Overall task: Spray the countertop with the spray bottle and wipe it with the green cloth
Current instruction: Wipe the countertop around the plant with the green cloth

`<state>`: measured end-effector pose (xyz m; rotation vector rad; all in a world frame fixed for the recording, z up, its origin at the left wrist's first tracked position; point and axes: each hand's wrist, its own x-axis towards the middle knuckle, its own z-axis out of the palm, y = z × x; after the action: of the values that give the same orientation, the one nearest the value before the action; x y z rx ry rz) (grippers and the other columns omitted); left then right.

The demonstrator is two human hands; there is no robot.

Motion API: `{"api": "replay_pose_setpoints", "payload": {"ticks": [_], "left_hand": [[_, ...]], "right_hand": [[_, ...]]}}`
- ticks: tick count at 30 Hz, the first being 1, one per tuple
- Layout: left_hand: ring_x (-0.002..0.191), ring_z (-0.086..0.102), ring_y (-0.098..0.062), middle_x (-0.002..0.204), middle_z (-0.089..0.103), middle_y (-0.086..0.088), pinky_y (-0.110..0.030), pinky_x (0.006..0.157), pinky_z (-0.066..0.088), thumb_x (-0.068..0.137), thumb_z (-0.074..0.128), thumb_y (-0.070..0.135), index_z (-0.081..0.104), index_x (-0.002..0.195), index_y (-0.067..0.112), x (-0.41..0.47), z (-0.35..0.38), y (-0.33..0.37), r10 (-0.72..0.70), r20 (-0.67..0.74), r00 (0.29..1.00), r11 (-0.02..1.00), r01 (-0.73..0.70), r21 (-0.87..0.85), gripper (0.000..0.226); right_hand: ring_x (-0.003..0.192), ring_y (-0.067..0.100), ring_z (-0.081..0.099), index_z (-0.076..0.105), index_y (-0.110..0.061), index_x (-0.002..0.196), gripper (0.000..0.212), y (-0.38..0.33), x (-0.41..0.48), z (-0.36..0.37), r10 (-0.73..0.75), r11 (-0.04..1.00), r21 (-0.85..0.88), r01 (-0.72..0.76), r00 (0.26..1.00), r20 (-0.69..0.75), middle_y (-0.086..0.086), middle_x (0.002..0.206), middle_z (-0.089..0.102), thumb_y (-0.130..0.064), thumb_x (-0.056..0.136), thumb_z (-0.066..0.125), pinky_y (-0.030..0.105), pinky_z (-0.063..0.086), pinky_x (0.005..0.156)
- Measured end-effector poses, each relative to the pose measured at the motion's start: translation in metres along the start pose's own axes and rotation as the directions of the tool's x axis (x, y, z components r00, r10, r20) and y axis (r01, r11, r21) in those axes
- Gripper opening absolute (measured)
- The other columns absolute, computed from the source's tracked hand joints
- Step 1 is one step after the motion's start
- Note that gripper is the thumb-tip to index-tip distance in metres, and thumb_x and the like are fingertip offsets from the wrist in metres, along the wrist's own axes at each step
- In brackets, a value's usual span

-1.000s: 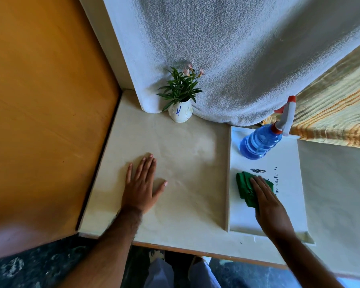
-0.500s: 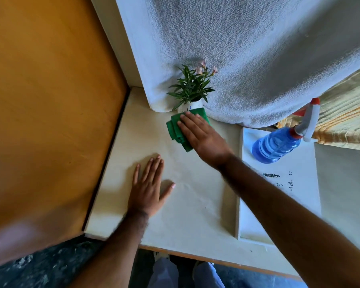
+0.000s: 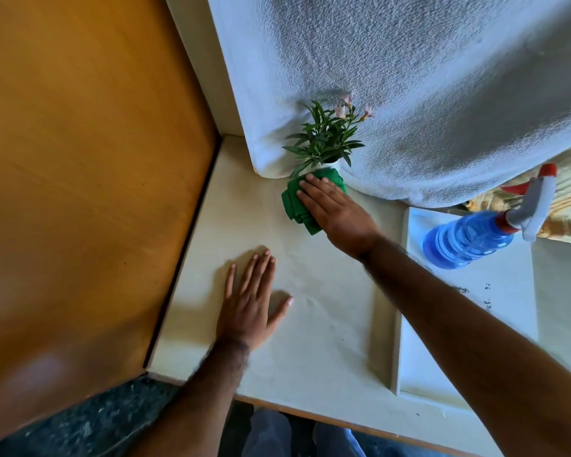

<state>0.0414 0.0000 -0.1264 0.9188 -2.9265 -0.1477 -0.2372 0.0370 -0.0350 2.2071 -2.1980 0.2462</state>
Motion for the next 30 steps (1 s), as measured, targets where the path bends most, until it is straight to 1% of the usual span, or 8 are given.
{"api": "replay_pose_setpoints", "payload": {"ticks": [6,9,11,15,18,22,27,30], "left_hand": [[0.164,0.015,-0.022,0.177,0.019,-0.004,-0.058,0.13,0.022,0.099,0.034,0.074,0.019,0.167,0.015,0.0,0.0,-0.003,0.005,-0.005,1.0,1.0,-0.005,0.014,0.091],[0.164,0.015,-0.021,0.177,0.018,-0.004,-0.058,0.13,0.021,0.099,0.036,0.074,0.018,0.167,0.016,0.0,0.001,-0.003,0.006,-0.013,1.0,1.0,-0.006,0.016,0.091],[0.164,0.014,-0.02,0.177,0.018,-0.004,-0.058,0.13,0.021,0.099,0.037,0.072,0.018,0.167,0.015,0.0,0.0,-0.002,0.007,-0.019,1.0,1.0,-0.007,0.013,0.091],[0.163,0.016,-0.021,0.177,0.02,-0.005,-0.059,0.13,0.021,0.099,0.037,0.072,0.02,0.167,0.014,0.0,-0.002,-0.002,0.008,-0.014,1.0,1.0,-0.008,0.022,0.09],[0.163,0.017,-0.022,0.177,0.019,-0.004,-0.059,0.13,0.022,0.1,0.03,0.073,0.019,0.167,0.015,0.0,-0.003,-0.001,0.005,0.007,1.0,1.0,-0.005,0.022,0.089],[0.163,0.017,-0.022,0.177,0.018,-0.004,-0.059,0.13,0.022,0.1,0.027,0.073,0.018,0.167,0.015,0.001,-0.004,-0.002,-0.005,0.036,0.999,1.0,0.004,0.029,0.089],[0.164,0.015,-0.022,0.177,0.017,-0.005,-0.057,0.131,0.018,0.1,0.029,0.074,0.017,0.167,0.015,-0.001,-0.004,-0.002,-0.004,0.037,0.999,1.0,0.003,0.031,0.091],[0.164,0.013,-0.022,0.178,0.015,-0.004,-0.057,0.131,0.018,0.1,0.028,0.074,0.015,0.168,0.016,0.0,-0.003,-0.003,-0.004,0.041,0.999,1.0,0.002,0.031,0.091]], "right_hand": [[0.147,0.042,0.037,0.048,0.006,0.144,0.063,-0.007,0.0,0.001,0.003,0.997,0.071,-0.01,0.995,0.097,0.025,0.153,0.046,-0.001,0.09,0.017,0.058,0.036,0.118],[0.146,0.042,0.039,0.05,0.007,0.143,0.062,-0.009,0.001,-0.007,-0.028,0.998,0.059,0.026,0.999,0.035,0.025,0.151,0.049,0.001,0.099,0.008,0.057,0.036,0.119],[0.143,0.042,0.043,0.052,0.007,0.141,0.069,-0.008,0.007,-0.013,-0.082,0.996,0.033,0.082,0.997,-0.009,0.024,0.149,0.052,-0.008,0.104,-0.005,0.054,0.035,0.12],[0.142,0.042,0.045,0.053,0.007,0.14,0.055,-0.004,0.016,-0.017,-0.116,0.993,-0.009,0.116,0.993,0.02,0.025,0.148,0.053,-0.001,0.097,0.02,0.057,0.038,0.118],[0.145,0.043,0.04,0.052,0.007,0.141,0.059,0.002,0.012,-0.011,-0.083,0.996,0.047,0.08,0.995,0.061,0.025,0.15,0.051,0.005,0.087,0.027,0.056,0.034,0.12],[0.143,0.045,0.041,0.054,0.008,0.139,0.065,-0.002,0.006,0.005,-0.055,0.986,0.16,0.042,0.996,0.076,0.026,0.148,0.052,0.025,0.076,0.051,0.057,0.033,0.12],[0.146,0.044,0.037,0.054,0.006,0.14,0.067,-0.008,0.003,0.0,-0.011,0.966,0.256,-0.025,0.99,0.139,0.025,0.149,0.051,0.027,0.077,0.047,0.059,0.033,0.12],[0.144,0.044,0.041,0.055,0.007,0.139,0.065,-0.011,0.011,-0.016,-0.099,0.977,0.2,0.079,0.991,0.091,0.024,0.148,0.053,0.015,0.078,0.033,0.058,0.032,0.121]]}}
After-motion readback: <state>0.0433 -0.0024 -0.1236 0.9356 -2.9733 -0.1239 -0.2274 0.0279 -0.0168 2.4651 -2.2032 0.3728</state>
